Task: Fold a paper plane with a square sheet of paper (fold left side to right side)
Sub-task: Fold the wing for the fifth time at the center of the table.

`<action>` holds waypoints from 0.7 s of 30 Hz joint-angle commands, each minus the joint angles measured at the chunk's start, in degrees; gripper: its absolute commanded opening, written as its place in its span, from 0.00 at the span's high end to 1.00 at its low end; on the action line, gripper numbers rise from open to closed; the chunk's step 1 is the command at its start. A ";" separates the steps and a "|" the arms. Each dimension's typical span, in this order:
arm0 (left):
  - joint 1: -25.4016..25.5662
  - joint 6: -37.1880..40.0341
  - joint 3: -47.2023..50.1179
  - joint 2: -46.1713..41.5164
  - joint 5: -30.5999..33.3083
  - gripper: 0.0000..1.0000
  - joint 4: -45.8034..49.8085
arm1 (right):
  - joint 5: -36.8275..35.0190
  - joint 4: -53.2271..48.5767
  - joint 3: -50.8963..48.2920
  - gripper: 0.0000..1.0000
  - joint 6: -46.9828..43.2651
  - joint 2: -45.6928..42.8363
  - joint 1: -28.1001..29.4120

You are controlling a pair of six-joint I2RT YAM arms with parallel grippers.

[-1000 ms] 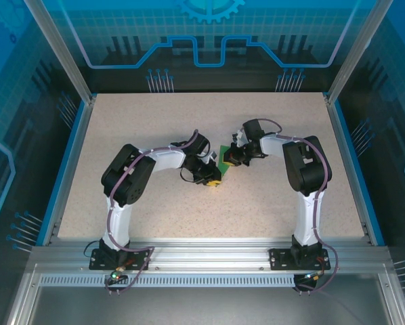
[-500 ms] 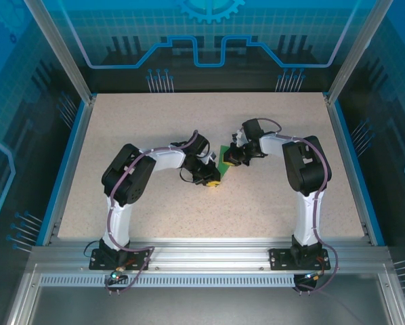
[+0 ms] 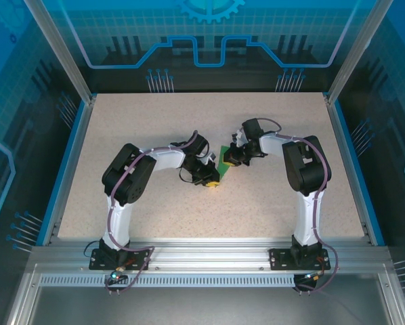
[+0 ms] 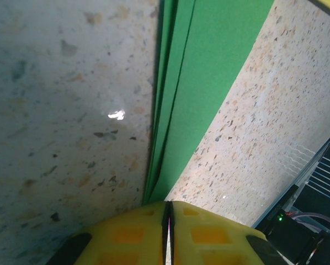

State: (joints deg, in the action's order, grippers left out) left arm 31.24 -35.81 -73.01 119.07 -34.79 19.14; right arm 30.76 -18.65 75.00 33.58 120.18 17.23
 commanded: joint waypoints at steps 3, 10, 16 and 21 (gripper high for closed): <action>0.07 1.95 2.18 0.86 0.58 0.88 7.41 | -4.40 -5.07 0.01 0.94 -0.98 2.78 0.50; 0.60 2.83 2.60 0.25 2.34 0.89 9.48 | -4.66 -5.49 0.14 0.94 -1.15 2.69 0.52; 1.17 3.63 2.49 -0.74 4.81 0.91 11.59 | -4.88 -5.78 0.32 0.94 -1.24 2.52 0.52; 1.80 4.08 2.68 -1.24 5.91 0.91 12.42 | -4.99 -5.87 0.32 0.94 -1.33 2.56 0.52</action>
State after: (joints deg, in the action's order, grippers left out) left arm 31.97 -32.95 -72.90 118.02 -32.05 21.47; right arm 30.68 -20.58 75.50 33.32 120.25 17.34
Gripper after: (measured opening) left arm 0.088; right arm 0.059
